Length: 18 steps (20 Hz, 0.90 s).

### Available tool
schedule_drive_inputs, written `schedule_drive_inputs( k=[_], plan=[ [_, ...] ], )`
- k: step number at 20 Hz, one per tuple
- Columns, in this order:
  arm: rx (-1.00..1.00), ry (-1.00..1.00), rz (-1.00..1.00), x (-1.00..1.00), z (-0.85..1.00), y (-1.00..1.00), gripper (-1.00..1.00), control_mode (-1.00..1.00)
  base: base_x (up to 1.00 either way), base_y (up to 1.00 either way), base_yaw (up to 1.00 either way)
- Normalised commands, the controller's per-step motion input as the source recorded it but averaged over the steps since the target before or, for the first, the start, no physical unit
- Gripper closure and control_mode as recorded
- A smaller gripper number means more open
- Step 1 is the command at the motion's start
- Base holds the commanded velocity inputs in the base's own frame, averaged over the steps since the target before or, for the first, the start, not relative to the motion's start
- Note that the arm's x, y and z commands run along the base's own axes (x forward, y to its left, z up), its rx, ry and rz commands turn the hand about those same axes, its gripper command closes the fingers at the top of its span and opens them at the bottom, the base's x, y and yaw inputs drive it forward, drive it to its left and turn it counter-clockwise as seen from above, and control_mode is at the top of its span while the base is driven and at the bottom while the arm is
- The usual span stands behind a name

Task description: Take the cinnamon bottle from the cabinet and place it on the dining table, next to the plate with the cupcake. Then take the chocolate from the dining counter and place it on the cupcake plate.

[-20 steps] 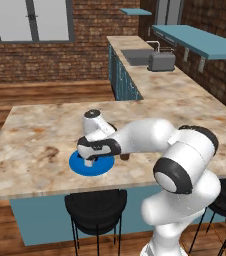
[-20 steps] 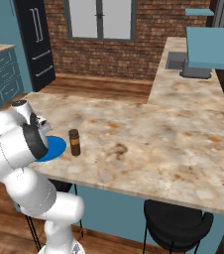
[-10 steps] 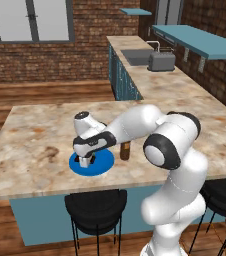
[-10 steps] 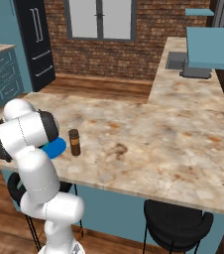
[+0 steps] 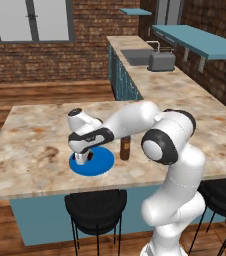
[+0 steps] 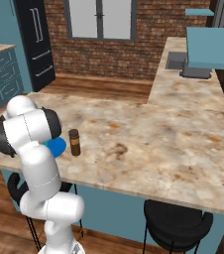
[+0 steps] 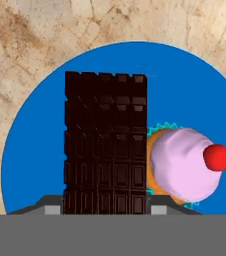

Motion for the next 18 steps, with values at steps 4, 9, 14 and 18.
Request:
schedule_drive_inputs(
  k=[4, 9, 14, 18],
  plan=[
    [0.00, -0.05, 0.00, -0.14, 0.00, 0.00, -1.00, -1.00, 0.00, 0.00, 0.00],
    [0.00, -0.05, 0.00, -0.26, 0.02, 0.00, -1.00, -1.00, 0.00, 0.00, 0.00],
    [0.00, -0.04, 0.00, -0.28, 0.28, 0.00, -1.00, -1.00, 0.00, 0.00, 0.00],
    [0.00, -0.02, 0.00, -0.27, 0.58, 0.00, -1.00, -1.00, 0.00, 0.00, 0.00]
  ],
)
